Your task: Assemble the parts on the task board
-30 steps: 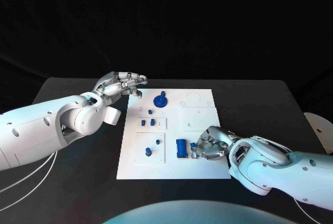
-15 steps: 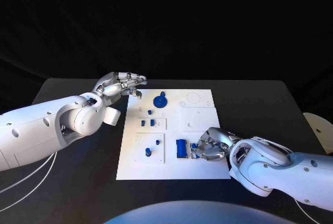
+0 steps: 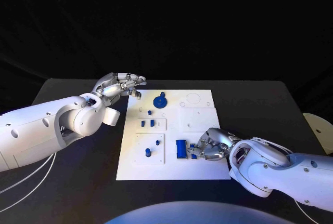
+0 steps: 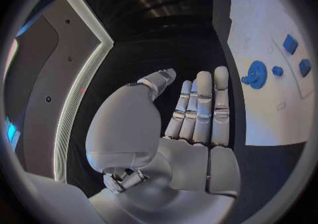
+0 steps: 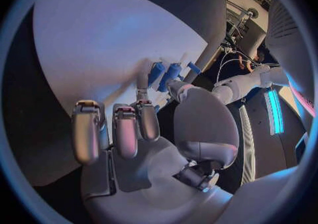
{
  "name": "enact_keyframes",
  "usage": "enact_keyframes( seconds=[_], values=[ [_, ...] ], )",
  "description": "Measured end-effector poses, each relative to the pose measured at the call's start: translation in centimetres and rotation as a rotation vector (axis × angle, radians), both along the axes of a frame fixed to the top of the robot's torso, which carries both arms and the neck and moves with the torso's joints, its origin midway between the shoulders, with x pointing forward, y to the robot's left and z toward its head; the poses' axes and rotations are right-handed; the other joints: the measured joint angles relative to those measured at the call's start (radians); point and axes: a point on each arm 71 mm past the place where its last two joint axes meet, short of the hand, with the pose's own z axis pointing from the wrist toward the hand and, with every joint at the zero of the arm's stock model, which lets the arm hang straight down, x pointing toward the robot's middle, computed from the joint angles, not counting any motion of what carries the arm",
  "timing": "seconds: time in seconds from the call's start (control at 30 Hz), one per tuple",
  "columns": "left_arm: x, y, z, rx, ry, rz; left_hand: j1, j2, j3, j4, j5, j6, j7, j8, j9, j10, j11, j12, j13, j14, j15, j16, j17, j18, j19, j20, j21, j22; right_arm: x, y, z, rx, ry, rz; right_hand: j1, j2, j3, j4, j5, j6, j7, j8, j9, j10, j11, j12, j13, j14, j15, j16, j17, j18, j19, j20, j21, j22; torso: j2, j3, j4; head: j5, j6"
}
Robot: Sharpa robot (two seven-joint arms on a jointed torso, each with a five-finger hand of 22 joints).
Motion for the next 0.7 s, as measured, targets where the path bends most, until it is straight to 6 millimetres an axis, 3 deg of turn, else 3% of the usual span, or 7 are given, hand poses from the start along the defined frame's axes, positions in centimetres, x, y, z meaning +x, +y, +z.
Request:
enact_keyframes(
  seconds=[0.27,0.43,0.7],
  values=[
    [0.0,0.0,0.0,0.001,0.001,0.001,0.0,0.0,0.0,0.0,0.0,0.0,0.0,0.0,0.0,0.0,0.0,0.004,0.0,0.0,0.0,0.0,0.0,0.0,0.0,0.0,0.0,0.0,-0.1,-0.2,0.0,-0.002,0.0,-0.003,0.02,0.005,-0.012,-0.009,0.006,0.0,0.0,-0.004,-0.002,0.0,0.0,0.0,0.0,0.0,0.0,0.0,0.0,0.0,0.0,0.0,0.0,0.0,0.0,0.0005,0.0,0.001,0.0],
    [0.0,0.0,0.0,0.001,0.001,0.001,0.0,0.0,0.0,0.0,0.0,0.0,0.0,0.0,0.0,0.0,0.0,0.004,-0.001,0.0,0.0,0.0,-0.001,0.0,0.0,0.0,0.0,0.0,-0.1,-0.9,0.1,-0.009,0.002,-0.008,0.097,-0.014,-0.027,-0.013,0.0,0.0,0.0,-0.008,-0.006,0.0,0.0,0.0,0.0,0.0,0.0,0.0,0.0,0.0,0.0,0.0,0.0,0.0,0.0,0.0006,-0.0006,0.001,-0.001],
    [0.1,0.1,0.0,0.002,0.002,0.003,0.0,0.0,-0.003,0.003,0.0,0.0,0.0,0.0,-0.001,0.0,0.0,0.004,-0.001,0.0,0.0,0.0,-0.001,0.0,0.0,0.0,0.0,-0.001,-0.6,-1.3,0.4,-0.005,-0.005,0.012,0.116,-0.024,-0.057,-0.004,0.0,0.004,0.003,-0.008,-0.007,0.0,0.0,0.006,0.0,0.0,0.0,0.004,0.0,0.0,0.0,0.0,0.007,0.0,0.0,0.0011,-0.0015,0.002,0.002]
  ],
)
